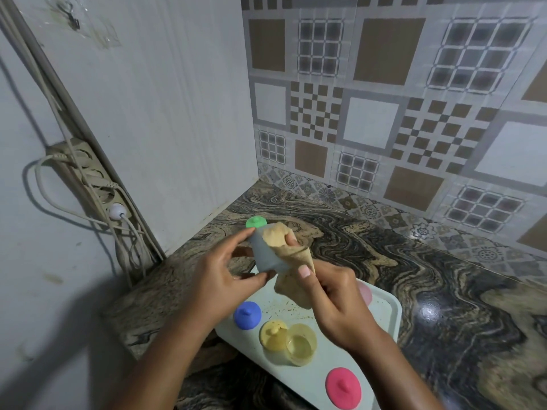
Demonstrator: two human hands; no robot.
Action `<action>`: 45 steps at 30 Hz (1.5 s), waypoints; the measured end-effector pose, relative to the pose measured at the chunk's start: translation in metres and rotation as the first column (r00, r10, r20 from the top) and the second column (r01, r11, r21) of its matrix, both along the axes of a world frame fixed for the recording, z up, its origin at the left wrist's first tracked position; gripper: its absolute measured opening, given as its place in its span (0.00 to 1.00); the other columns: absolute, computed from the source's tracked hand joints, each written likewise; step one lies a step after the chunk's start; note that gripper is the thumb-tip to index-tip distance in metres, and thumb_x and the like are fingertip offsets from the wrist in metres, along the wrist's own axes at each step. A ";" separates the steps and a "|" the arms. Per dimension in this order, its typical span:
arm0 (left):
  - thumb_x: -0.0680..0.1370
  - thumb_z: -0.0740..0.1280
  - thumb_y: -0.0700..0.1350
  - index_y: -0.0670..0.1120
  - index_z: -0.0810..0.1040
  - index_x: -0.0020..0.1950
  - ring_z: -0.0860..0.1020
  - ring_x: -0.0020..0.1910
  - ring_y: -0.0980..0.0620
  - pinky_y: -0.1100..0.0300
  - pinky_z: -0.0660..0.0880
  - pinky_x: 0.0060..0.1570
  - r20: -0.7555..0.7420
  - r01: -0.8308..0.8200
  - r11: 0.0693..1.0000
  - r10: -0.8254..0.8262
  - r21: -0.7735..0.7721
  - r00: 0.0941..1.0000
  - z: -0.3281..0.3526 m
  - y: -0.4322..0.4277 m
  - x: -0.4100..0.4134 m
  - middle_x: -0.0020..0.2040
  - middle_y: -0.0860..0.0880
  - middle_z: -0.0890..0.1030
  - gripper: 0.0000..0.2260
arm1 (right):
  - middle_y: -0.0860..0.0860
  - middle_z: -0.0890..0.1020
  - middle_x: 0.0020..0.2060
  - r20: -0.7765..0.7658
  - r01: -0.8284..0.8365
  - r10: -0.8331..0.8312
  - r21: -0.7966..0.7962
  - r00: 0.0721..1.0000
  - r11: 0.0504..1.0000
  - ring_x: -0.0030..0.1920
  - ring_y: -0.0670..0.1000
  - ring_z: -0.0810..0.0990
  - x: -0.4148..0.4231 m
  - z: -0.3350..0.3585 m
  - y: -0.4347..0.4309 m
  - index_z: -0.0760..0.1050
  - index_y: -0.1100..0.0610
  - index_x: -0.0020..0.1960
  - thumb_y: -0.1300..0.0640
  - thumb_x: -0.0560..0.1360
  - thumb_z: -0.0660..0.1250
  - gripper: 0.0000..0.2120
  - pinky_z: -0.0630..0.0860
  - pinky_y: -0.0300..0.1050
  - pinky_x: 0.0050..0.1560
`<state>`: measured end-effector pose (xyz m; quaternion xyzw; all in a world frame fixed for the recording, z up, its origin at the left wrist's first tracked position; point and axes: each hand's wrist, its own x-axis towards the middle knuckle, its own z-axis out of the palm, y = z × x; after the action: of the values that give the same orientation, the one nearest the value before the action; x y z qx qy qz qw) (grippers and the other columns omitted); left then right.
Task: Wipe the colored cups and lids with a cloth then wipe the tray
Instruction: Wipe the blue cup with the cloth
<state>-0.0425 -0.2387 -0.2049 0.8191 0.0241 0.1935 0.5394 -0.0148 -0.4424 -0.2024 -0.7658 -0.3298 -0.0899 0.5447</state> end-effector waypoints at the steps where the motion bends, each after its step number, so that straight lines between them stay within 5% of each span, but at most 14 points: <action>1: 0.61 0.79 0.49 0.61 0.77 0.65 0.82 0.57 0.57 0.49 0.84 0.48 0.001 -0.012 1.000 0.012 0.003 1.000 0.001 0.003 0.001 0.55 0.55 0.84 0.33 | 0.34 0.75 0.33 0.030 -0.002 0.003 -0.006 1.000 1.000 0.33 0.39 0.74 -0.003 -0.002 -0.002 0.78 0.47 0.41 0.57 0.84 0.58 0.16 0.65 0.32 0.36; 5: 0.64 0.82 0.35 0.60 0.77 0.64 0.82 0.57 0.53 0.47 0.84 0.47 0.012 -0.011 0.999 0.012 -0.053 1.000 0.003 0.011 0.004 0.57 0.51 0.83 0.35 | 0.37 0.74 0.32 0.052 -0.032 0.037 -0.084 0.998 0.996 0.31 0.40 0.72 -0.008 -0.018 -0.011 0.76 0.53 0.39 0.54 0.85 0.57 0.18 0.65 0.35 0.35; 8: 0.65 0.81 0.35 0.56 0.76 0.67 0.81 0.59 0.53 0.50 0.84 0.47 0.036 0.028 0.998 -0.026 -0.053 0.999 0.009 0.012 0.002 0.61 0.56 0.81 0.34 | 0.41 0.75 0.31 -0.011 -0.082 0.082 -0.136 0.997 0.987 0.31 0.41 0.73 -0.012 -0.031 -0.015 0.78 0.52 0.38 0.51 0.86 0.55 0.21 0.68 0.38 0.34; 10: 0.66 0.81 0.35 0.58 0.75 0.67 0.80 0.60 0.54 0.48 0.84 0.48 0.039 0.068 0.997 -0.066 -0.045 0.997 0.011 0.014 0.000 0.63 0.60 0.78 0.34 | 0.38 0.75 0.30 -0.110 -0.027 0.027 0.002 0.994 1.000 0.31 0.37 0.72 -0.011 -0.035 -0.020 0.76 0.47 0.34 0.54 0.85 0.58 0.21 0.70 0.36 0.34; 14: 0.68 0.79 0.35 0.63 0.72 0.69 0.80 0.60 0.55 0.50 0.84 0.46 0.017 0.083 0.996 -0.083 -0.024 0.996 0.008 0.014 -0.002 0.66 0.57 0.78 0.37 | 0.41 0.71 0.26 -0.327 0.224 -0.126 0.285 0.937 0.932 0.29 0.41 0.67 -0.002 -0.014 -0.024 0.77 0.49 0.31 0.41 0.80 0.60 0.23 0.66 0.40 0.29; 20: 0.63 0.83 0.41 0.56 0.77 0.66 0.81 0.54 0.53 0.54 0.83 0.36 0.078 0.100 0.988 -0.110 0.118 0.991 0.013 -0.004 -0.002 0.65 0.53 0.77 0.34 | 0.38 0.72 0.30 -0.138 0.055 -0.032 0.170 0.990 0.984 0.32 0.39 0.67 0.006 0.026 -0.004 0.74 0.45 0.38 0.51 0.83 0.58 0.16 0.64 0.38 0.34; 22: 0.63 0.82 0.47 0.53 0.76 0.68 0.82 0.54 0.52 0.53 0.84 0.38 0.098 0.113 0.986 -0.125 0.119 0.987 0.013 -0.008 -0.001 0.65 0.54 0.77 0.34 | 0.31 0.81 0.45 -0.057 -0.003 0.006 0.050 0.998 0.999 0.47 0.39 0.81 0.008 0.025 0.002 0.80 0.42 0.51 0.56 0.84 0.58 0.14 0.72 0.32 0.46; 24: 0.65 0.82 0.46 0.52 0.75 0.70 0.82 0.54 0.49 0.53 0.84 0.39 0.092 0.119 0.989 -0.127 0.085 0.988 0.011 -0.011 0.000 0.64 0.55 0.77 0.35 | 0.40 0.78 0.67 -0.002 -0.026 0.026 -0.014 1.000 1.000 0.72 0.45 0.74 0.009 0.024 0.005 0.81 0.56 0.63 0.58 0.84 0.58 0.15 0.71 0.32 0.63; 25: 0.65 0.83 0.43 0.53 0.75 0.70 0.82 0.55 0.49 0.52 0.84 0.40 0.088 0.119 0.991 -0.125 0.064 0.988 0.011 -0.013 -0.001 0.64 0.55 0.77 0.35 | 0.40 0.75 0.70 -0.001 -0.019 0.019 -0.013 1.000 1.000 0.74 0.45 0.71 0.009 0.024 0.006 0.80 0.59 0.66 0.58 0.84 0.58 0.16 0.70 0.30 0.63; 30: 0.61 0.84 0.40 0.60 0.75 0.65 0.83 0.55 0.51 0.54 0.84 0.39 0.061 0.107 0.994 -0.106 -0.011 0.992 0.004 -0.012 -0.004 0.64 0.54 0.79 0.37 | 0.43 0.77 0.70 -0.038 0.001 -0.001 0.001 0.999 1.000 0.60 0.34 0.77 0.010 0.019 0.002 0.80 0.58 0.66 0.56 0.84 0.58 0.17 0.69 0.29 0.52; 34: 0.59 0.80 0.53 0.59 0.76 0.65 0.82 0.54 0.51 0.50 0.84 0.38 0.044 0.058 0.998 -0.057 -0.010 0.997 0.005 -0.009 -0.004 0.62 0.52 0.81 0.34 | 0.46 0.82 0.63 0.021 -0.027 0.027 -0.007 0.999 1.000 0.74 0.44 0.71 0.006 0.010 0.000 0.81 0.67 0.58 0.60 0.84 0.58 0.15 0.73 0.33 0.57; 37: 0.61 0.80 0.53 0.60 0.77 0.65 0.82 0.55 0.55 0.53 0.84 0.44 0.076 0.026 0.996 -0.032 0.083 0.997 0.012 0.001 -0.004 0.60 0.56 0.81 0.33 | 0.39 0.83 0.43 0.096 -0.036 0.040 -0.042 0.995 0.998 0.61 0.41 0.80 -0.003 0.006 -0.005 0.82 0.61 0.48 0.58 0.84 0.58 0.15 0.74 0.35 0.47; 41: 0.65 0.81 0.35 0.63 0.74 0.64 0.78 0.56 0.65 0.70 0.78 0.41 0.081 0.023 0.986 -0.037 0.168 0.996 0.021 0.007 -0.006 0.59 0.72 0.76 0.37 | 0.42 0.80 0.37 0.129 -0.084 0.099 -0.119 0.987 0.989 0.53 0.33 0.80 -0.008 -0.008 -0.012 0.78 0.58 0.41 0.55 0.84 0.57 0.18 0.80 0.49 0.50; 45: 0.67 0.81 0.39 0.60 0.74 0.67 0.79 0.58 0.65 0.57 0.81 0.52 0.061 0.033 0.989 -0.042 0.143 0.997 0.024 0.011 -0.007 0.63 0.68 0.76 0.34 | 0.44 0.74 0.31 -0.042 -0.093 0.089 -0.098 0.995 0.991 0.31 0.47 0.73 -0.009 -0.025 -0.020 0.77 0.57 0.40 0.46 0.85 0.54 0.23 0.74 0.53 0.36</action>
<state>-0.0498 -0.2274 -0.1808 0.8490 -0.0225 0.2106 0.4841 -0.0237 -0.4629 -0.2278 -0.7779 -0.3580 -0.0339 0.5154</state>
